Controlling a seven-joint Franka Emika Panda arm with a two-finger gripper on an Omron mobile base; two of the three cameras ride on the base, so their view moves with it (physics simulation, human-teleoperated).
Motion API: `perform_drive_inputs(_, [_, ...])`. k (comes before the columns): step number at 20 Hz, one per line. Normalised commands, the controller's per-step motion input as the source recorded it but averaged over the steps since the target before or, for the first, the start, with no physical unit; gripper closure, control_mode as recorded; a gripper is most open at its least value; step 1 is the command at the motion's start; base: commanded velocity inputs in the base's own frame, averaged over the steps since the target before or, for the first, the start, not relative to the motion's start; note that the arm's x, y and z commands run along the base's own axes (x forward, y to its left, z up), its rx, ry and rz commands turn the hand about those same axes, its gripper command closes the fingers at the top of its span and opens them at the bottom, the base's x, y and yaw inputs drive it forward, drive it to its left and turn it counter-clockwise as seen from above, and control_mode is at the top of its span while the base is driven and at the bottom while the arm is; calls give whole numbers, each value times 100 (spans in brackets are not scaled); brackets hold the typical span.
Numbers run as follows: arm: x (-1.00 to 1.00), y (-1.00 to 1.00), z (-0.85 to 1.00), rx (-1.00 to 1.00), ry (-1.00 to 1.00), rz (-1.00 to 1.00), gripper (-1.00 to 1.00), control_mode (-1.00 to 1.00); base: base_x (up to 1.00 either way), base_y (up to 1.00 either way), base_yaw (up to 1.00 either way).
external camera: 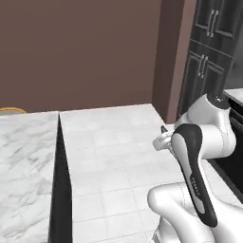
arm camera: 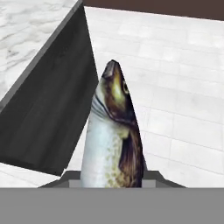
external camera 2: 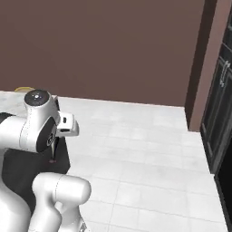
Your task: Take the fish from the fridge and place it on the digital scale on the counter by the fridge. Wait a few seconds for a reading, then move it to the plate on the dining counter.
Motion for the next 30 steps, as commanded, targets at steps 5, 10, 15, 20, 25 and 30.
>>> perform_drive_inputs(5, [0,0,0,0,0,0,100,100,7,-45,73])
perform_drive_inputs(10, [0,0,0,0,0,0,100,100,1,-51,73])
perform_drive_inputs(15, [0,0,0,0,0,0,100,100,5,-57,71])
perform_drive_inputs(20, [0,0,0,0,0,0,100,100,35,-92,50])
perform_drive_inputs(25, [0,0,0,0,0,0,100,100,62,-100,23])
perform_drive_inputs(30, [0,0,0,0,0,0,100,100,68,-100,24])
